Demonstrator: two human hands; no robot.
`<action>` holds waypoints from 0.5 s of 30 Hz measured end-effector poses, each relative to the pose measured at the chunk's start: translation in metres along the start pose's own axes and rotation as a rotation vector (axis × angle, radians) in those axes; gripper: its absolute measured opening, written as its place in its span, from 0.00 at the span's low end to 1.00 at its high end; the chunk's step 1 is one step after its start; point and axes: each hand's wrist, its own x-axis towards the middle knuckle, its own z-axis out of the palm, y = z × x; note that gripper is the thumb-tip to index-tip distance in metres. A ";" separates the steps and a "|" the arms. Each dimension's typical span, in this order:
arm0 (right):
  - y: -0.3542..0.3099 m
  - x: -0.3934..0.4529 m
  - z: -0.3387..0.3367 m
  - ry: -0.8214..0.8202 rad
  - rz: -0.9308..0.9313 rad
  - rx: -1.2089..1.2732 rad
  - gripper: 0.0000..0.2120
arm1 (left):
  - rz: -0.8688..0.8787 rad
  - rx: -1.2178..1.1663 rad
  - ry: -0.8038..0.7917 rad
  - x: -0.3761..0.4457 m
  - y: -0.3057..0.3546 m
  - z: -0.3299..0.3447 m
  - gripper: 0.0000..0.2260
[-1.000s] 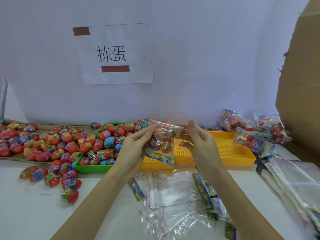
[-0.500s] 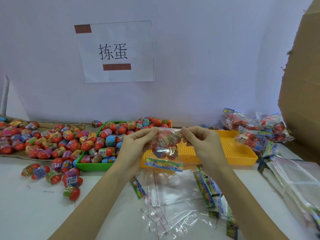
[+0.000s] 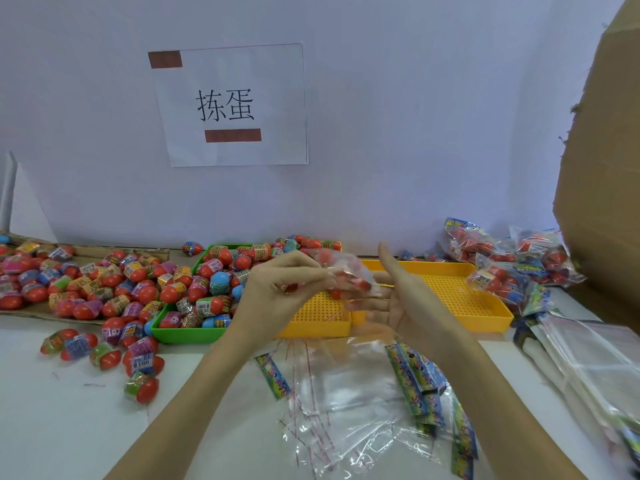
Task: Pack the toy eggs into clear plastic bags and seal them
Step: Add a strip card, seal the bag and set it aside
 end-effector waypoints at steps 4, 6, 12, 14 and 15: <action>0.004 0.002 -0.003 0.095 -0.209 0.028 0.21 | -0.037 0.111 -0.087 -0.003 -0.001 0.006 0.11; 0.006 0.003 -0.005 0.154 -0.275 -0.022 0.22 | -0.171 0.007 -0.085 -0.005 -0.003 0.009 0.11; 0.008 0.002 0.005 0.166 -0.346 -0.096 0.21 | -0.514 -0.311 0.152 -0.002 -0.004 0.018 0.24; 0.006 0.001 0.005 0.077 -0.340 -0.057 0.19 | -0.546 -0.335 0.229 -0.001 -0.009 0.016 0.20; 0.006 0.000 0.005 0.042 -0.335 -0.043 0.17 | -0.553 -0.351 0.262 -0.001 -0.010 0.014 0.18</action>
